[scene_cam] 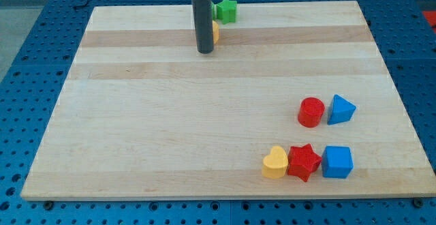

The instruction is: Slide the yellow heart to the right side of the green star

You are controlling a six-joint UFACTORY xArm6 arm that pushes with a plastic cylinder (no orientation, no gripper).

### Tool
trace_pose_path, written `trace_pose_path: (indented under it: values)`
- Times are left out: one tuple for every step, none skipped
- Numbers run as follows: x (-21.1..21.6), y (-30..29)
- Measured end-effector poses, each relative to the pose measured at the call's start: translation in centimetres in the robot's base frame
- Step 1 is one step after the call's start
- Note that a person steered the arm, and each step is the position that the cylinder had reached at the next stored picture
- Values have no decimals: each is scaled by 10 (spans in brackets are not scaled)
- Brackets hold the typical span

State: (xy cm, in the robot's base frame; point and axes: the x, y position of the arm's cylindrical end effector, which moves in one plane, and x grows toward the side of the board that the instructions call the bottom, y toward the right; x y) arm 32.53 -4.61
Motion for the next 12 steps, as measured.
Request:
trace_pose_path:
  values:
    - [-22,0]
    - [-45,1]
    - [-49,1]
    - [3,1]
    - [80,-18]
    - [168,-33]
    - [244,-13]
    - [293,18]
    - [294,23]
    - [294,23]
    - [293,51]
    - [293,97]
